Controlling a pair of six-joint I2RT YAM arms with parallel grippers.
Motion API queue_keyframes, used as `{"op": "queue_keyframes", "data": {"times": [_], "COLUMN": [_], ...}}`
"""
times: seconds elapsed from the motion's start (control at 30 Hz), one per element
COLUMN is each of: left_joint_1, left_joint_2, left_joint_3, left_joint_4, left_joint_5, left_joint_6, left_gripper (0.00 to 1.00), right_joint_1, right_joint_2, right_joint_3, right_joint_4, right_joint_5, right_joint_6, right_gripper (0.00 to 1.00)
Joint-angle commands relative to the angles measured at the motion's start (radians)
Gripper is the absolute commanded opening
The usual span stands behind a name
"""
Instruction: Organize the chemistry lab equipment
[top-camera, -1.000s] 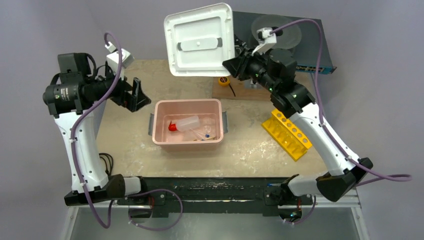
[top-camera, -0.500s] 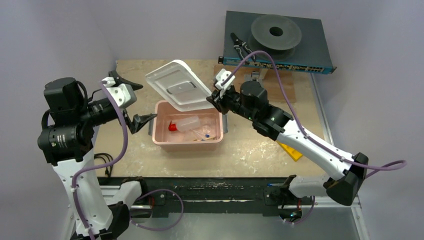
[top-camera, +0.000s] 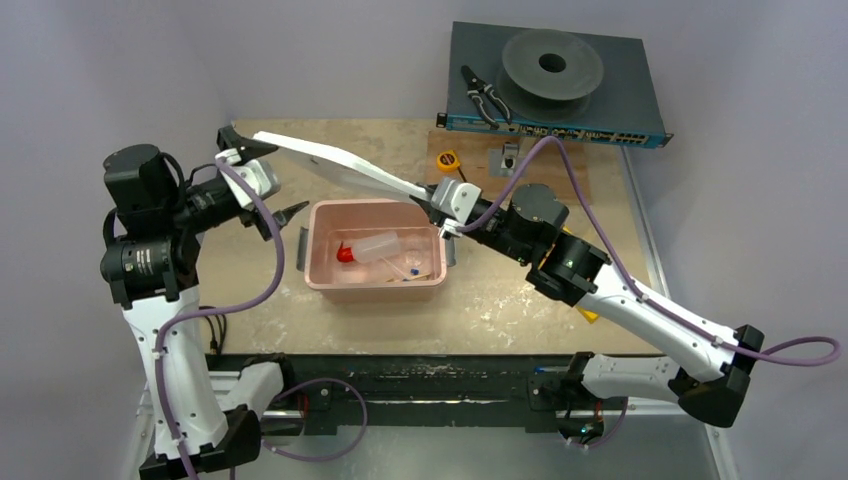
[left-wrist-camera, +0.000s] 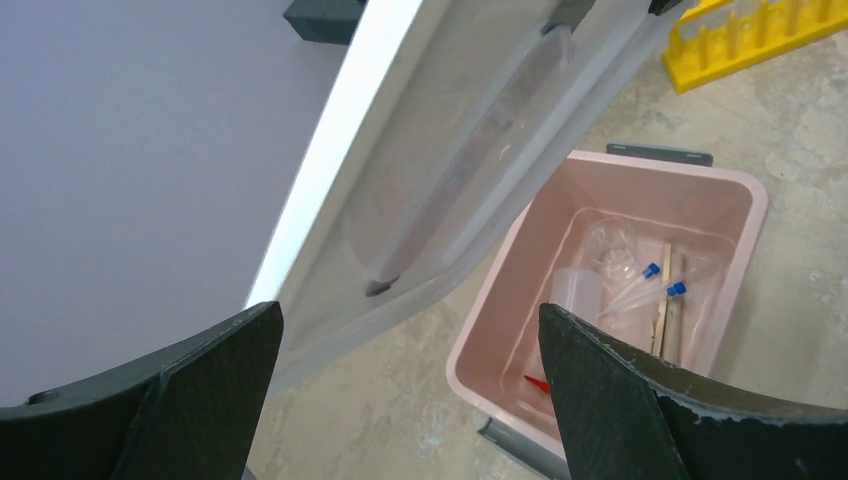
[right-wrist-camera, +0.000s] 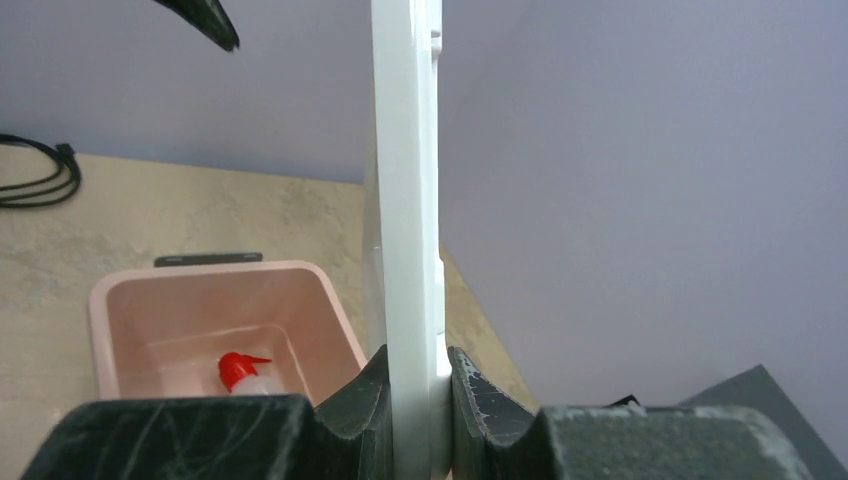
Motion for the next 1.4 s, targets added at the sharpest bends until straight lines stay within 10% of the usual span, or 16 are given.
{"op": "queue_keyframes", "data": {"times": [0.0, 0.7, 0.97, 1.1, 1.37], "left_joint_1": [0.009, 0.005, 0.005, -0.018, -0.043], "left_joint_2": [-0.018, 0.057, 0.13, 0.163, -0.042], "left_joint_3": [0.024, 0.061, 0.169, 0.218, -0.123], "left_joint_4": [0.164, -0.233, -0.479, -0.532, -0.024], "left_joint_5": [0.021, -0.011, -0.023, -0.023, -0.173], "left_joint_6": [-0.051, 0.382, 0.595, 0.596, 0.397], "left_gripper": [1.0, 0.94, 0.45, 0.04, 0.0], "right_joint_1": [0.024, 0.086, 0.101, 0.1, 0.094], "right_joint_2": [-0.002, 0.024, 0.05, 0.084, 0.168], "right_joint_3": [0.023, 0.078, 0.072, 0.083, 0.24], "right_joint_4": [0.029, 0.013, 0.06, 0.088, -0.006], "right_joint_5": [0.009, -0.036, 0.045, 0.153, 0.373], "right_joint_6": [-0.095, -0.145, -0.13, -0.107, 0.13], "right_gripper": [0.0, 0.0, 0.03, 0.17, 0.71]}}
